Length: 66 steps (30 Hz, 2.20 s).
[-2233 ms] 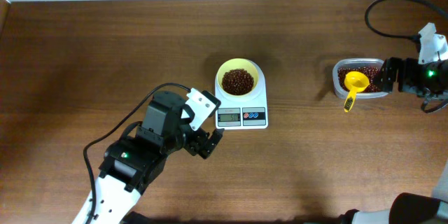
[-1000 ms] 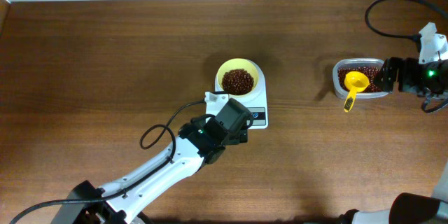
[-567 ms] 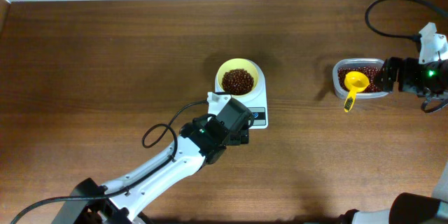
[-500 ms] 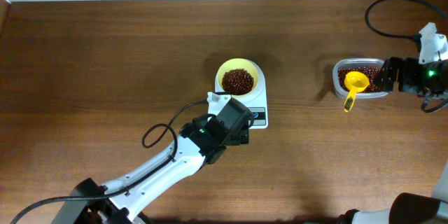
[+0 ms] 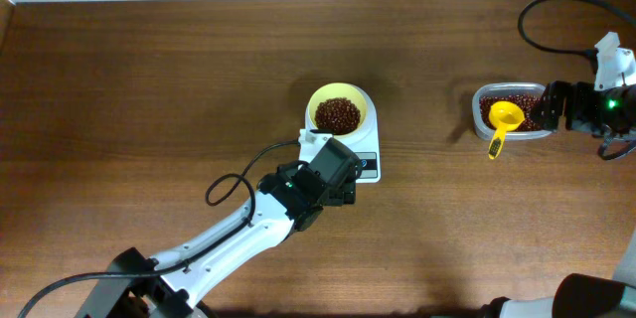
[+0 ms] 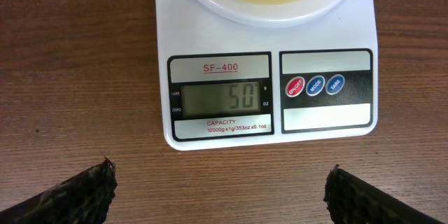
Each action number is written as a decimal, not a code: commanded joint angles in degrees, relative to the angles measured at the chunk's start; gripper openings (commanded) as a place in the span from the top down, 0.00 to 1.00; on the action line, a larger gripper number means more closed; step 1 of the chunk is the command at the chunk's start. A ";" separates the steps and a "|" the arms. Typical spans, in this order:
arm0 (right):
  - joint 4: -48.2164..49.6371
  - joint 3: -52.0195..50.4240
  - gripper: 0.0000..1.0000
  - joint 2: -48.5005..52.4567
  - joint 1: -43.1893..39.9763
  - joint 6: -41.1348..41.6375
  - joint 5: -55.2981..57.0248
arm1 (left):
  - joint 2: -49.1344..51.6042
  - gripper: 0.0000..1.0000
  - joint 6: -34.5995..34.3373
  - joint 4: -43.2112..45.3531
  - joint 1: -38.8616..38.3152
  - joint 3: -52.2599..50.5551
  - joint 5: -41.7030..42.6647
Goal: Scoop item into bowl and weigh 50g on scale
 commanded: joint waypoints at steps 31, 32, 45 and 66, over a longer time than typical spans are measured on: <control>0.00 0.98 0.01 -0.35 -0.22 -0.20 0.55 | -79.60 0.01 39.74 39.36 39.10 -47.93 26.47; 0.00 0.98 0.01 -0.35 -0.22 -0.20 0.55 | -81.22 0.01 39.67 43.56 40.13 -50.84 26.99; 0.00 0.98 0.01 -0.35 -0.22 -0.20 0.55 | -86.75 0.01 47.25 22.69 44.85 -50.64 27.08; 0.00 0.98 0.01 -0.35 -0.22 -0.20 0.55 | -86.73 0.01 47.25 22.56 44.85 -50.64 22.71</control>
